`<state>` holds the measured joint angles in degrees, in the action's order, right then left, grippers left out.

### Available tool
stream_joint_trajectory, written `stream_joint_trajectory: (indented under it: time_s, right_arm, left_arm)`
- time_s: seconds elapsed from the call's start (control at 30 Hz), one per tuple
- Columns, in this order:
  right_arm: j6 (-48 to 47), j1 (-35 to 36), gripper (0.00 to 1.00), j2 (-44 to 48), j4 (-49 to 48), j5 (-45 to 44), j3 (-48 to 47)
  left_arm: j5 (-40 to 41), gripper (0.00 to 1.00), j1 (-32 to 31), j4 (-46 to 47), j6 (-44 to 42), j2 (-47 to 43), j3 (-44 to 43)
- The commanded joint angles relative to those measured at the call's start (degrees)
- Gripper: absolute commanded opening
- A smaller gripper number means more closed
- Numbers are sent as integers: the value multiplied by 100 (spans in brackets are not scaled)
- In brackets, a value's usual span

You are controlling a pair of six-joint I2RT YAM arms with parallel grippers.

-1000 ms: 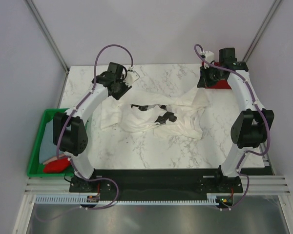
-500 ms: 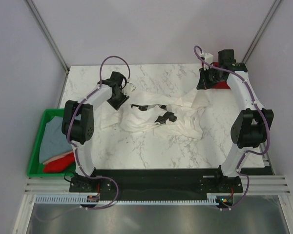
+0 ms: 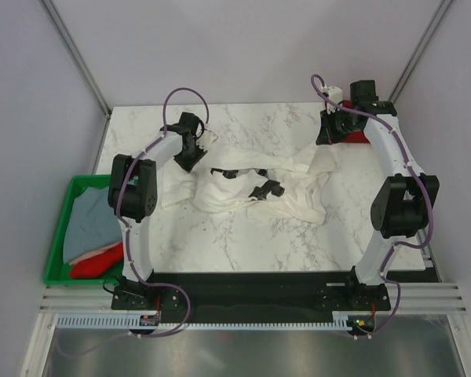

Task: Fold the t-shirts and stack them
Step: Flatten the tshirt out

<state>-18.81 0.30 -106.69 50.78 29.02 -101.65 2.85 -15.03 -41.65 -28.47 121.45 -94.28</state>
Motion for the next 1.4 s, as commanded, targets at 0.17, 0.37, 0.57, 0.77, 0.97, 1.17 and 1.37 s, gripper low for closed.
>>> stream_joint_trajectory:
  time_s: [0.17,0.37,0.57,0.77,0.97,1.17,1.37]
  right_arm:
    - [-53,-3,0,-106,-95,-27,-57]
    - [-44,-12,0,-194,-121,-27,-145]
    - [-26,-12,0,-247,-121,-141,-364]
    - [-9,-3,0,-159,-130,-423,-760]
    - [131,-179,0,-1,-227,-757,-1436]
    - [316,-398,0,236,-455,-985,-2008]
    - [430,-522,0,395,-473,-749,-1684]
  left_arm:
    - [-30,31,44,-142,122,46,-214]
    - [13,29,44,-282,96,37,-152]
    - [-30,18,35,-370,96,204,-266]
    - [-476,2,35,-686,271,73,-740]
    - [-795,2,35,-1011,324,-270,-1671]
    - [-909,2,114,-1214,307,-903,-2568]
    - [-584,30,97,-1399,105,-957,-1791]
